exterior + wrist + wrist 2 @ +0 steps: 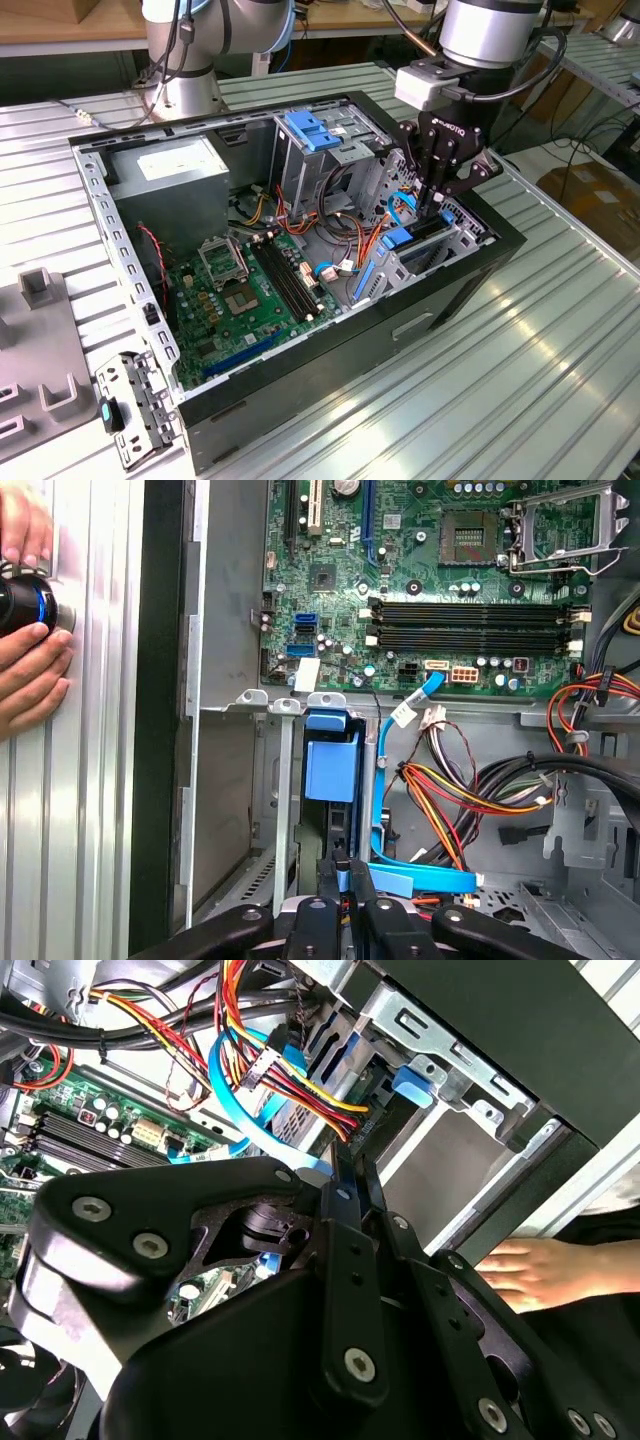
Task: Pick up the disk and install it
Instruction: 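Insert the second disk wire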
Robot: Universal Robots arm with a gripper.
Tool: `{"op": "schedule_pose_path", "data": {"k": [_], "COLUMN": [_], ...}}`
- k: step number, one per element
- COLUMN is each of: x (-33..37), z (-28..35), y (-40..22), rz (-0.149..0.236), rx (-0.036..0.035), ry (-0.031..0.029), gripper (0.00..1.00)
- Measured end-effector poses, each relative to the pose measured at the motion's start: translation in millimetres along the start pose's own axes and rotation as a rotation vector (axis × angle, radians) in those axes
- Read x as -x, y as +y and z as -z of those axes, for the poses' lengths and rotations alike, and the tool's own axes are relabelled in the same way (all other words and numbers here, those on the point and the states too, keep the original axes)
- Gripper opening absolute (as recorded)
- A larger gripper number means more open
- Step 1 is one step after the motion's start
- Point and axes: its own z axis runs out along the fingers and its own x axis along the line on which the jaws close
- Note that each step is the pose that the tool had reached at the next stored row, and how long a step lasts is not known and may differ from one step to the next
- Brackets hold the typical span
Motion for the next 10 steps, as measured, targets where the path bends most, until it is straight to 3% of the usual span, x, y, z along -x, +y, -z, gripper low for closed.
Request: {"op": "schedule_pose_path", "data": {"k": [10], "x": [0.0], "z": [0.0], "y": [0.0], "rz": [0.0], "rx": [-0.0001], "ry": [-0.0012], "gripper": [0.16]}}
